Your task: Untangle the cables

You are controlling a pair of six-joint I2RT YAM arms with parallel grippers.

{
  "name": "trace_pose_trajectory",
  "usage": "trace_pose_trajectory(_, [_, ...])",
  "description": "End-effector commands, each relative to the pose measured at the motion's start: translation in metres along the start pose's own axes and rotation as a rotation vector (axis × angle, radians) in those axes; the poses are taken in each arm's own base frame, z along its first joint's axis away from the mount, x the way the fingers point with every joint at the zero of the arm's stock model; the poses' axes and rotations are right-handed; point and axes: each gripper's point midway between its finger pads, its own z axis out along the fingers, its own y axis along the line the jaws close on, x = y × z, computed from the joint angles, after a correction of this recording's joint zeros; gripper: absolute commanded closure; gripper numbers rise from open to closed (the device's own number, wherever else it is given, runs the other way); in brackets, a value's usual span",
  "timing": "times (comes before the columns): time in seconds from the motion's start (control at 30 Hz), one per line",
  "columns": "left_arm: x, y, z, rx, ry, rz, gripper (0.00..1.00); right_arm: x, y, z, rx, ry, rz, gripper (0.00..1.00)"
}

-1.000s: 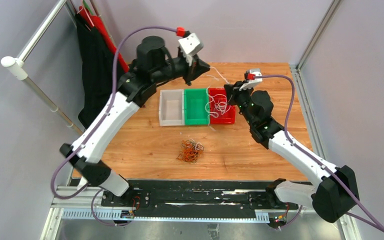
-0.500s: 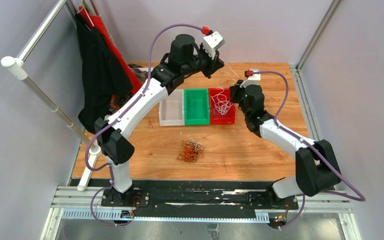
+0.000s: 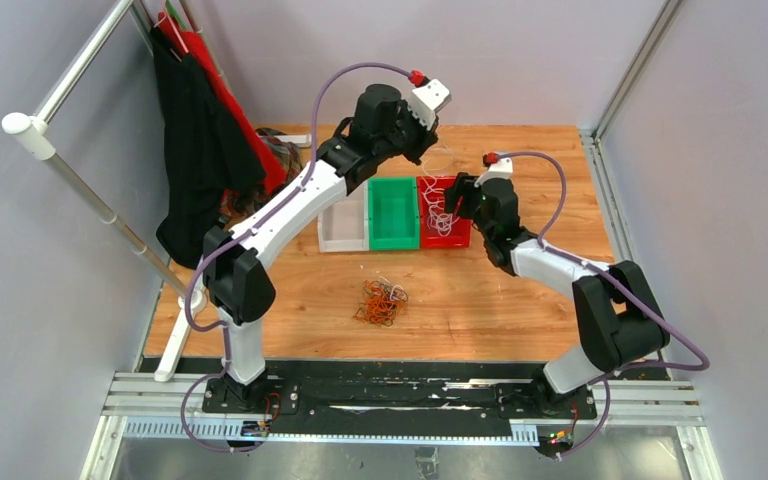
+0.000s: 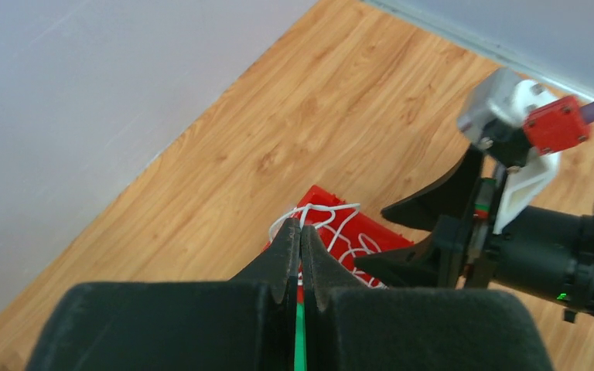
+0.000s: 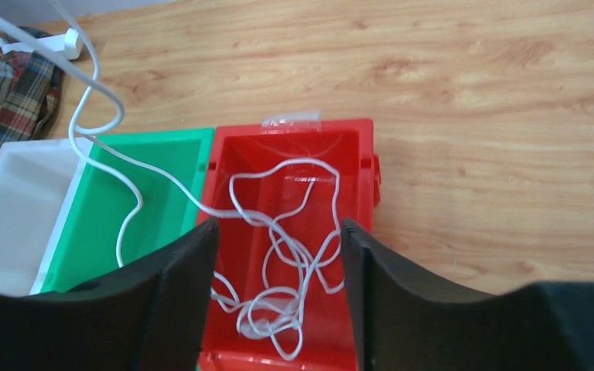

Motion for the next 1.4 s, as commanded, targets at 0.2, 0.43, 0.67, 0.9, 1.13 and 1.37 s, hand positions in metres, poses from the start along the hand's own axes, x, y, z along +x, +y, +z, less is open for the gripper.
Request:
trace_pose_trajectory(0.2, [0.051,0.006,0.021,-0.059,0.140,-0.008,1.00,0.000,-0.019,-0.039,0.041,0.002,0.174,0.38])
trace_pose_trajectory(0.43, [0.077,-0.025,0.032,0.039,0.194,-0.058,1.00,-0.004,-0.056,-0.057,0.218,-0.002,0.208,0.47])
trace_pose_trajectory(0.67, [0.103,-0.054,0.048,0.115,0.243,-0.074,1.00,-0.019,-0.066,-0.070,0.240,-0.050,0.208,0.48])
trace_pose_trajectory(0.9, [0.139,-0.036,0.065,0.019,0.275,0.020,1.00,-0.022,-0.064,-0.071,0.218,-0.056,0.183,0.48])
trace_pose_trajectory(1.13, [0.175,-0.042,0.086,0.039,0.355,0.074,1.00,-0.018,-0.063,-0.069,0.208,-0.045,0.185,0.49])
trace_pose_trajectory(1.37, [0.176,-0.030,0.086,0.012,0.389,0.161,0.80,-0.022,-0.055,-0.067,0.164,-0.044,0.175,0.49])
